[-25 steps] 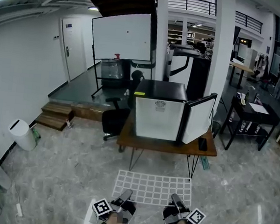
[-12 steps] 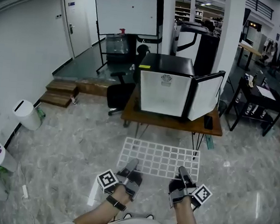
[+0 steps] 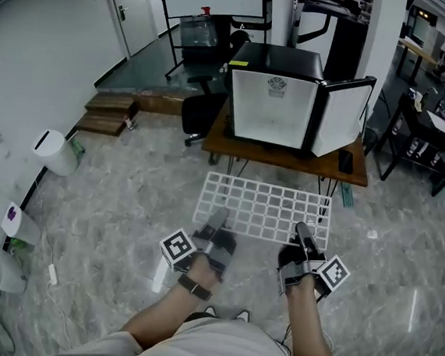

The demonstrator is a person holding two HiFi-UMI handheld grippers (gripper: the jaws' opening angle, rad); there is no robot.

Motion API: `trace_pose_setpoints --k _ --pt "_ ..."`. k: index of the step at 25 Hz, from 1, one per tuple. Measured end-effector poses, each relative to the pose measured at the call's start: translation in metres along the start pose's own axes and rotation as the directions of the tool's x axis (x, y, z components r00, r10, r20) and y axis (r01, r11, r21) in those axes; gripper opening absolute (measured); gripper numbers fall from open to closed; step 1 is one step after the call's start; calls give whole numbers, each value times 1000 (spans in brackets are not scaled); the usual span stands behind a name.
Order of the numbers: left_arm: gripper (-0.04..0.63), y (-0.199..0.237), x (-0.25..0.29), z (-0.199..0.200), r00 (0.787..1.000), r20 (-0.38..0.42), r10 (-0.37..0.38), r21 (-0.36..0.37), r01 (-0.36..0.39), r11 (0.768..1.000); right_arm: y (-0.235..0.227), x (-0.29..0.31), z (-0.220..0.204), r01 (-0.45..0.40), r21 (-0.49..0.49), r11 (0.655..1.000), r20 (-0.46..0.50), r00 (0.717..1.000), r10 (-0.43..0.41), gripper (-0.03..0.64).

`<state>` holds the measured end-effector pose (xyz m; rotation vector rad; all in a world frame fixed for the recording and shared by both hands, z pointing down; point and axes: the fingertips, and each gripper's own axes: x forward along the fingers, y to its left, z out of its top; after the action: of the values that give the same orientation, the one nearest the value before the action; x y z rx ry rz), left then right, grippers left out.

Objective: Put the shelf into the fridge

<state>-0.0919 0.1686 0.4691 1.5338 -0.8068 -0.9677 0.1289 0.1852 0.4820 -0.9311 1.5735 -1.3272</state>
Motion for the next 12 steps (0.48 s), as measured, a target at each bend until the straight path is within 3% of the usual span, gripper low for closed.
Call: trace_pose_setpoints --k 12 --pt "29 18 15 -2 998 33 51 -7 -51 999 -13 17 18 32 21 999 -43 999 -31 46"
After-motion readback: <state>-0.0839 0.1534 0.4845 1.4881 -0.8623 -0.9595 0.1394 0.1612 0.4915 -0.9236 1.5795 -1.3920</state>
